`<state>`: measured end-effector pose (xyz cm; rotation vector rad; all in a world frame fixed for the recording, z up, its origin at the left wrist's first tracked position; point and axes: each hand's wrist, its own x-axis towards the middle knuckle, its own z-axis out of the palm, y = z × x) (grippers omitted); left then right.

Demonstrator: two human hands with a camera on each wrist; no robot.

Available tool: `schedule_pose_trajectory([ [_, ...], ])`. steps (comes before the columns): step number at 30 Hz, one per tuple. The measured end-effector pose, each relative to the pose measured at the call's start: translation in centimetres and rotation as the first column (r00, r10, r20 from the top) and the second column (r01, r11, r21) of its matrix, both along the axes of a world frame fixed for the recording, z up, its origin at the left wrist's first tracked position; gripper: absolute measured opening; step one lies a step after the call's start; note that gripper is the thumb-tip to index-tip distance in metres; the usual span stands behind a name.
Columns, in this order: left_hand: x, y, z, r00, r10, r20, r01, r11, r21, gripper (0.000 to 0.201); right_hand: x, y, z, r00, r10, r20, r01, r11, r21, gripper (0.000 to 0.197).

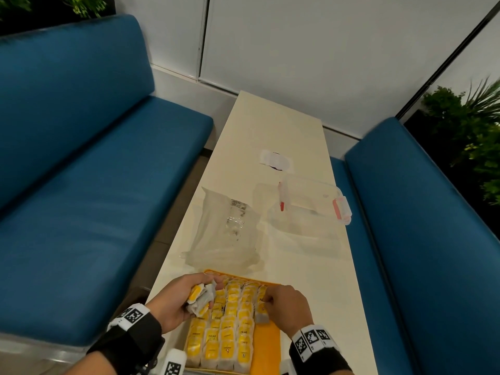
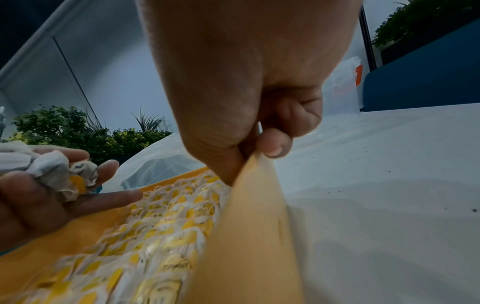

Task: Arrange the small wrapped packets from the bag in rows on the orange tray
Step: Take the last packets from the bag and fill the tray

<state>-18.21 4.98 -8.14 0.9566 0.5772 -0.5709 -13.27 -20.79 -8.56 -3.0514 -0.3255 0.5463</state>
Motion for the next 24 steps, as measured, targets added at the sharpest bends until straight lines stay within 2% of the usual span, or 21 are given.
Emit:
schedule_pose_trajectory([
  [6, 0.1, 0.0, 0.1, 0.999, -0.039, -0.010, 0.039, 0.999, 0.015, 0.031, 0.2, -0.2, -0.2, 1.000, 0.007, 0.009, -0.007, 1.000, 0.011, 0.018],
  [11, 0.4, -0.7, 0.4, 1.000, -0.021, -0.021, 0.021, 1.000, 0.006, 0.028, 0.3, -0.4, 0.7, 0.995, 0.045, 0.088, -0.049, 0.998, 0.049, 0.026],
  [15, 0.6, -1.4, 0.3, 1.000, -0.007, -0.011, 0.007, 1.000, -0.023, 0.031, 0.1, 1.0, 3.5, 0.983, 0.025, 0.183, -0.059, 0.981, 0.186, 0.022],
  [17, 0.8, -1.8, 0.3, 1.000, 0.017, -0.011, -0.017, 0.999, -0.042, 0.035, -0.3, 2.9, 5.1, 0.993, -0.032, 0.114, -0.014, 0.923, 0.384, 0.015],
  [20, 1.3, -2.4, 0.2, 0.998, 0.057, -0.006, -0.058, 0.994, -0.088, 0.039, -1.1, 6.1, 7.4, 0.991, -0.070, -0.113, 0.127, 0.751, 0.648, 0.020],
  [22, 1.6, -2.7, 0.3, 0.998, 0.068, 0.012, -0.066, 0.991, -0.115, 0.041, -1.4, 7.9, 8.0, 0.975, -0.056, -0.213, 0.194, 0.676, 0.711, 0.023],
  [24, 1.8, -3.1, 0.5, 0.997, 0.079, 0.012, -0.077, 0.990, -0.119, 0.042, -1.2, 9.1, 7.9, 0.973, -0.084, -0.216, 0.216, 0.669, 0.711, 0.024],
])
